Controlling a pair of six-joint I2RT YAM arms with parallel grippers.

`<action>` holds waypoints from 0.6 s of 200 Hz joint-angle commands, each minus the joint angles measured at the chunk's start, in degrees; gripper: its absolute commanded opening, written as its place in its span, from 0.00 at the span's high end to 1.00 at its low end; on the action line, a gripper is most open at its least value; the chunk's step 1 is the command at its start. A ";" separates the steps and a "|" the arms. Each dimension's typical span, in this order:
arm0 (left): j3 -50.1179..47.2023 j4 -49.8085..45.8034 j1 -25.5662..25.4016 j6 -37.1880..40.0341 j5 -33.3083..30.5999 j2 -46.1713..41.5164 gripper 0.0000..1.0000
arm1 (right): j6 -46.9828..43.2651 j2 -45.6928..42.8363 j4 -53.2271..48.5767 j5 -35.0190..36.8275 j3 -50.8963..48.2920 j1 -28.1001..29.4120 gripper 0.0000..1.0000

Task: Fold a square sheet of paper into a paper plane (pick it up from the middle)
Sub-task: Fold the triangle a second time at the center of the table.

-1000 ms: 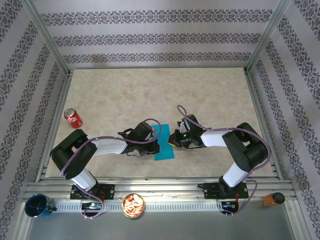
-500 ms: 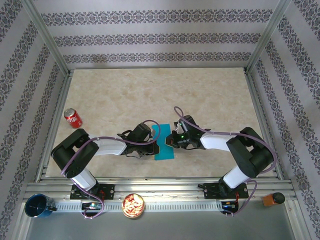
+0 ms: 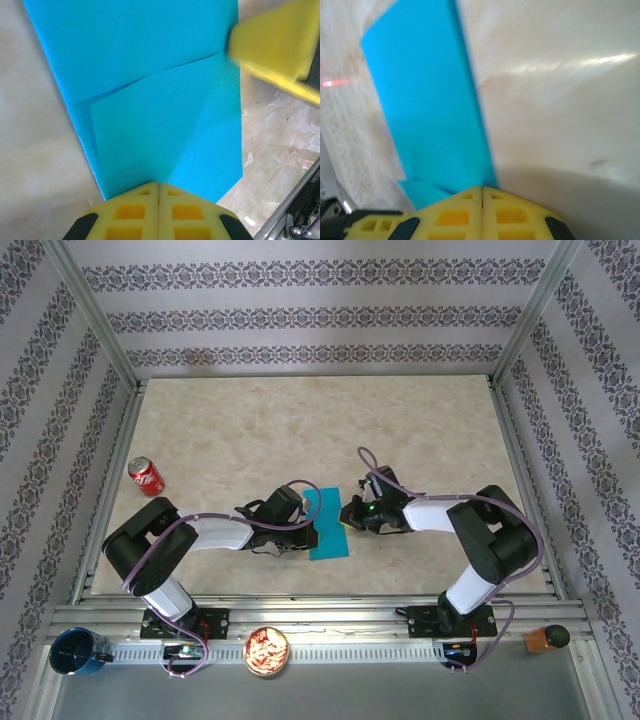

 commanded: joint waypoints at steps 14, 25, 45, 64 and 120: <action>-3.87 2.59 0.46 -2.57 0.62 -0.99 1.00 | -1.69 -4.78 -3.02 4.17 -0.24 -2.79 1.00; -3.32 2.91 0.46 -2.43 0.43 -2.14 1.00 | -1.11 -7.19 -2.93 4.12 -0.98 -2.25 0.98; -0.98 1.25 0.46 -0.92 -0.31 -4.75 0.94 | 0.58 -11.24 -2.66 4.82 -3.05 -0.29 0.95; 2.44 -3.11 0.54 1.94 -2.45 -6.46 0.87 | 2.48 -14.41 -3.04 5.71 -5.49 1.66 0.91; 8.31 -8.91 2.57 7.14 0.26 -0.80 0.89 | 8.90 -21.08 -2.94 7.23 -11.84 6.48 0.86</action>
